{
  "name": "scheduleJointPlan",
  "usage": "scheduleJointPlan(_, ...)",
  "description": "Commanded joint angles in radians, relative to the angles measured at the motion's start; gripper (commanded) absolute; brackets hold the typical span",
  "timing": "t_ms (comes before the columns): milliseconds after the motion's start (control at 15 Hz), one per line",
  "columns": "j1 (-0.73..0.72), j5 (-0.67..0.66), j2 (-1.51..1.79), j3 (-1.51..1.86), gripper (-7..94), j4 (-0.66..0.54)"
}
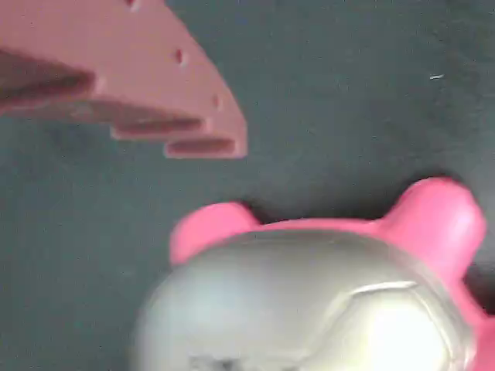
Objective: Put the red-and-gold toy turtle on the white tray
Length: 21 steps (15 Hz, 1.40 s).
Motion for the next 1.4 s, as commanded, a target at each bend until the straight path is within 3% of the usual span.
scheduleJointPlan(0,-0.026,0.008,0.009,-0.048,67,-0.014)
scheduleJointPlan(733,-0.031,-0.003,-0.109,-0.035,66,-0.123)
scheduleJointPlan(1000,-0.040,0.005,-0.141,-0.043,41,-0.135)
scheduleJointPlan(1200,-0.041,0.015,-0.146,-0.046,11,-0.149)
scheduleJointPlan(1333,-0.031,0.017,-0.141,-0.054,5,-0.147)
